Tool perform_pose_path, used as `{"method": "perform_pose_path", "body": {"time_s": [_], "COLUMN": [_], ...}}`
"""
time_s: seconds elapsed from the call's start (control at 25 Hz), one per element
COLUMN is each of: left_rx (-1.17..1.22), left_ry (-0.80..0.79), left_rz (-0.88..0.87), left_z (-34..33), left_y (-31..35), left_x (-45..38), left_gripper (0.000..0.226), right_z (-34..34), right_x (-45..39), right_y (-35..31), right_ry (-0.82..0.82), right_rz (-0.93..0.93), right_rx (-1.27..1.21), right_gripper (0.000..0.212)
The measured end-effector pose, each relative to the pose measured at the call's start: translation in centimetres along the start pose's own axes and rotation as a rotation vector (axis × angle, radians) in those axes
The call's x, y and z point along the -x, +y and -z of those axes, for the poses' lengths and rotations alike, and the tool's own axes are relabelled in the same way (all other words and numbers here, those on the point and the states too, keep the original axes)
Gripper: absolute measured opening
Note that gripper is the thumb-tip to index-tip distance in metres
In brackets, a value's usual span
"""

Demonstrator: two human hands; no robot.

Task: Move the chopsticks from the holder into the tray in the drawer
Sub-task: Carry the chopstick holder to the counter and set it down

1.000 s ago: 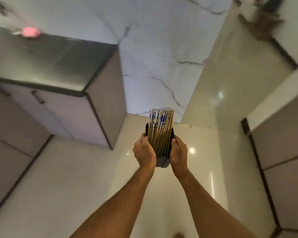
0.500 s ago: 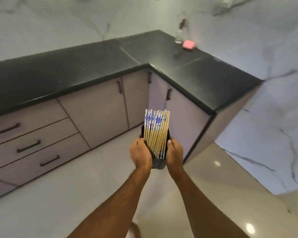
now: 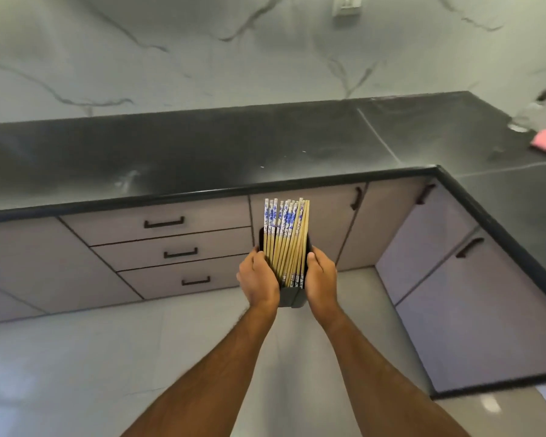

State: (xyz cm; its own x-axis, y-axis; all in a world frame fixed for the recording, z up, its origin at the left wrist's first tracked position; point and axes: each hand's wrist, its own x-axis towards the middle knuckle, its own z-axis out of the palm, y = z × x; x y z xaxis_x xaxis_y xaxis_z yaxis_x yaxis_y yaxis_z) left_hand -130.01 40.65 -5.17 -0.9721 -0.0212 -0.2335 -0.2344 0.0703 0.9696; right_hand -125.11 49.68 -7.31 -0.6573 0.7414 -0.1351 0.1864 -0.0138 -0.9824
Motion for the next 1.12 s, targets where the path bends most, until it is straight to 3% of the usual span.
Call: {"method": "perform_pose_path", "body": {"time_s": [0.28,0.52,0.88,1.12], "left_rx": [0.058,0.087,0.027,-0.012], "left_ry": [0.191,0.238,0.164,0.079], "left_rz": [0.007,-0.018,-0.04,-0.046], "left_z": [6.0,10.7,16.4,17.4], "left_y": [3.6,7.6,13.2,13.0], "left_x": [-12.7,-23.4,-42.2,-51.4], "left_gripper": [0.034,0.036,0.032,0.033], "right_z": [-14.2,-25.7,-43.3,-50.0], "right_x": [-5.5,-10.1,-18.6,-23.1], "right_y": [-4.4,-7.7,-12.3,-13.0], "right_ry": [-0.173,-0.261,-0.216,-0.167], "right_rz": [0.06,0.11,0.111,0.067], "right_rx": [0.033,0.012,0.04,0.092], "right_gripper": [0.036,0.037,0.037,0.036]}}
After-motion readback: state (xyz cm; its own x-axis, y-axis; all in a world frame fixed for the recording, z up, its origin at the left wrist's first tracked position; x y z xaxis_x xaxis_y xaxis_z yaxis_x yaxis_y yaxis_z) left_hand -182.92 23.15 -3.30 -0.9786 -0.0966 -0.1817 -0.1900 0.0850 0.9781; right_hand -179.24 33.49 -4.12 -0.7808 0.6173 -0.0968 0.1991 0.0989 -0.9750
